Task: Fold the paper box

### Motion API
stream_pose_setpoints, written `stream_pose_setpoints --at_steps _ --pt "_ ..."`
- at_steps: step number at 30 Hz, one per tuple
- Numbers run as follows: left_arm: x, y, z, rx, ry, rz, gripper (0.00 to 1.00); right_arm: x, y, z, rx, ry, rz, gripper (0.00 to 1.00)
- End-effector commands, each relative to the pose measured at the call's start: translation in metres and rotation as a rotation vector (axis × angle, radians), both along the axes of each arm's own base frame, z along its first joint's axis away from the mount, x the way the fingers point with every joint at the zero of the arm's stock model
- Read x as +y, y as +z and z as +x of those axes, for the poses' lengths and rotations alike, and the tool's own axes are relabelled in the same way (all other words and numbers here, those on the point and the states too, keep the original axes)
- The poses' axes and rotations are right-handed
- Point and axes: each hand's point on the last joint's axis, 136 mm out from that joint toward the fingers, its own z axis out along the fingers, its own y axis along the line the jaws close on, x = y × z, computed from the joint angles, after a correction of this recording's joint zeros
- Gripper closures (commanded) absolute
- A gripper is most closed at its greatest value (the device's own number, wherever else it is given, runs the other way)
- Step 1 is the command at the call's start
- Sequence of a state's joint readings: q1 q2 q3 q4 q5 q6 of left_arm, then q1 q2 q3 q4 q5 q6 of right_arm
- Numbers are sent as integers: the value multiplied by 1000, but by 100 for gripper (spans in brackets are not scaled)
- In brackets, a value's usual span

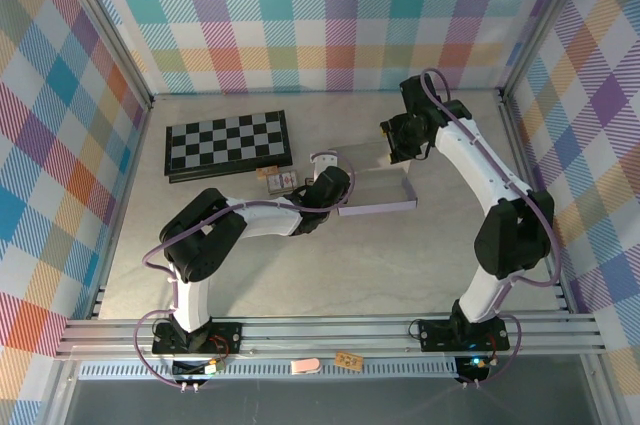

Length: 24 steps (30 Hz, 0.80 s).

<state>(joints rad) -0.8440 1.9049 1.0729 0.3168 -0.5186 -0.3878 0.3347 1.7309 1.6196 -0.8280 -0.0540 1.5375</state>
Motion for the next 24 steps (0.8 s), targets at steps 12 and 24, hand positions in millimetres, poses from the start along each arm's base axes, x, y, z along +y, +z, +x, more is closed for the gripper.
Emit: stream_pose_setpoints --at_steps 12,24 --pt "-7 -27 -14 59 -38 91 100 11 -25 4 45 7 24 58" --pt "-6 -27 -17 67 -23 86 100 4 -46 -25 88 19 20 78"
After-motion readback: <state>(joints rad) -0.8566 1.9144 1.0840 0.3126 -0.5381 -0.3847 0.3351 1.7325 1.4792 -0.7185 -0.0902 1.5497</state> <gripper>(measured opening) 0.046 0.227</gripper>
